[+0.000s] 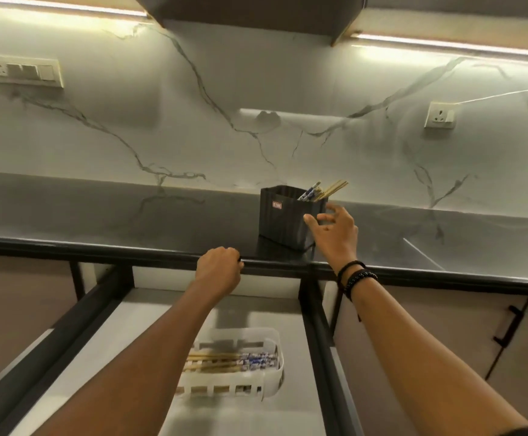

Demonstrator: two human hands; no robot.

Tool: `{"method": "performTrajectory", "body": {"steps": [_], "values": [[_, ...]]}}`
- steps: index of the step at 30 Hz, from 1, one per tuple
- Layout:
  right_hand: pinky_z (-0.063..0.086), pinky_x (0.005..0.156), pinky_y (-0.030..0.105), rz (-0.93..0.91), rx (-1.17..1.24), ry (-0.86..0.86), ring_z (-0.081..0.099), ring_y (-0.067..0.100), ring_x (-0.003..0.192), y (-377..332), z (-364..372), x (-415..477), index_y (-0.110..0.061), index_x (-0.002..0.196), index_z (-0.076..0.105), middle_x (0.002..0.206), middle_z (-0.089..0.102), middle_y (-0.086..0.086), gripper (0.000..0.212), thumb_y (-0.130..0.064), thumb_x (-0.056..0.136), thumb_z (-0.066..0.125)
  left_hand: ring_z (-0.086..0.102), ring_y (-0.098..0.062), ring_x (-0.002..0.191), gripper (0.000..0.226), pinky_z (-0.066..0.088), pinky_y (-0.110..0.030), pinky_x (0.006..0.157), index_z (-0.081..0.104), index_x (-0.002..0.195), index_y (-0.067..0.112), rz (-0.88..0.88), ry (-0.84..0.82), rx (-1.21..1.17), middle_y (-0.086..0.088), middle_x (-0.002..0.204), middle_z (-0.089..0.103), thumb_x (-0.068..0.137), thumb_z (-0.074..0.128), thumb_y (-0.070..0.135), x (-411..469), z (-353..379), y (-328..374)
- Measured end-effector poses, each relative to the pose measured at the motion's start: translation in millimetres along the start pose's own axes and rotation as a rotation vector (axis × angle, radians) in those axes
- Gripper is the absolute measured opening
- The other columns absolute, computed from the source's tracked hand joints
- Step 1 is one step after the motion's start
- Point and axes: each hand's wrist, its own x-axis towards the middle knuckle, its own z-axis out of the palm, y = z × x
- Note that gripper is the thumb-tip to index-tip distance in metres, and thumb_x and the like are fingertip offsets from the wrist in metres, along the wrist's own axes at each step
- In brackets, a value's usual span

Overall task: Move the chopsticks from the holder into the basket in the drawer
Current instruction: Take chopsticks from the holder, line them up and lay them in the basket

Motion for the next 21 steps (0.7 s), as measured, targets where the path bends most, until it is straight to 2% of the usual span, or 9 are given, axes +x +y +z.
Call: {"method": "performTrajectory", "body": {"steps": [4, 6, 8, 10, 12, 16, 17, 19, 21], "values": [[0.051, 0.096, 0.046, -0.032, 0.038, 0.044, 0.064, 0.015, 0.086, -10, 5, 23, -0.016, 0.116, 0.061, 0.1, 0.066, -0.002, 0.04, -0.03, 0.082, 0.076, 0.06, -0.027, 0.097, 0.029, 0.047, -0.036, 0.08, 0.066, 0.104, 0.015, 0.016, -0.013, 0.071, -0.008, 0.102, 0.065, 0.093, 0.054, 0.039, 8, -4, 4], [0.052, 0.095, 0.043, -0.063, 0.047, 0.045, 0.064, 0.015, 0.088, -10, 8, 32, -0.015, 0.11, 0.065, 0.093, 0.066, -0.004, 0.032, -0.027, 0.083, 0.076, 0.06, -0.023, 0.087, 0.028, 0.048, -0.033, 0.074, 0.066, 0.099, 0.014, 0.018, -0.032, 0.07, -0.005, 0.092, 0.064, 0.091, 0.058, 0.039, 13, -6, 5], [0.054, 0.082, 0.027, -0.106, 0.02, 0.03, 0.065, 0.016, 0.087, -10, 12, 43, -0.01, 0.104, 0.069, 0.094, 0.071, 0.002, 0.025, -0.025, 0.084, 0.074, 0.056, -0.018, 0.075, 0.027, 0.047, -0.029, 0.067, 0.065, 0.094, 0.014, 0.024, -0.045, 0.067, -0.001, 0.078, 0.058, 0.091, 0.059, 0.04, 18, -9, 5], [0.042, 0.065, 0.007, -0.141, -0.037, 0.028, 0.063, 0.014, 0.081, -10, 15, 51, -0.007, 0.101, 0.071, 0.095, 0.073, 0.007, 0.023, -0.024, 0.085, 0.073, 0.055, -0.016, 0.071, 0.026, 0.049, -0.029, 0.068, 0.065, 0.091, 0.014, 0.025, -0.07, 0.047, 0.002, 0.072, 0.054, 0.091, 0.06, 0.039, 21, -11, 4], [0.036, 0.057, 0.001, -0.158, -0.039, 0.045, 0.059, 0.008, 0.069, -12, 14, 57, -0.005, 0.096, 0.072, 0.085, 0.071, 0.005, 0.022, -0.024, 0.084, 0.074, 0.056, -0.015, 0.069, 0.026, 0.052, -0.029, 0.07, 0.065, 0.088, 0.014, 0.023, -0.092, 0.027, 0.002, 0.068, 0.054, 0.091, 0.06, 0.039, 23, -13, 4], [0.032, 0.068, 0.004, -0.179, -0.021, 0.075, 0.055, 0.002, 0.062, -20, 8, 66, -0.007, 0.077, 0.072, 0.062, 0.061, -0.008, 0.026, -0.032, 0.078, 0.079, 0.057, -0.015, 0.068, 0.025, 0.054, -0.03, 0.072, 0.063, 0.083, 0.015, 0.02, -0.12, 0.027, 0.002, 0.066, 0.054, 0.091, 0.06, 0.039, 25, -17, 6], [0.036, 0.073, 0.01, -0.184, -0.001, 0.06, 0.058, 0.003, 0.062, -21, 6, 68, -0.009, 0.075, 0.072, 0.062, 0.063, -0.008, 0.024, -0.032, 0.076, 0.08, 0.058, -0.015, 0.069, 0.025, 0.054, -0.031, 0.072, 0.061, 0.082, 0.015, 0.018, -0.127, 0.033, 0.002, 0.067, 0.055, 0.091, 0.06, 0.039, 25, -18, 6], [0.054, 0.071, 0.022, -0.164, 0.097, -0.004, 0.068, 0.013, 0.066, -23, 2, 69, -0.014, 0.075, 0.072, 0.068, 0.071, 0.0, 0.016, -0.027, 0.075, 0.082, 0.059, -0.015, 0.069, 0.024, 0.054, -0.03, 0.071, 0.058, 0.079, 0.017, 0.016, -0.131, 0.041, 0.002, 0.067, 0.055, 0.091, 0.06, 0.038, 24, -20, 8], [0.057, 0.065, 0.019, -0.172, 0.126, -0.034, 0.069, 0.01, 0.066, -21, -3, 69, -0.024, 0.073, 0.069, 0.072, 0.072, 0.001, 0.012, -0.024, 0.076, 0.081, 0.058, -0.014, 0.068, 0.024, 0.053, -0.029, 0.07, 0.056, 0.079, 0.017, 0.015, -0.133, 0.037, 0.003, 0.066, 0.053, 0.091, 0.06, 0.038, 23, -20, 9]]}}
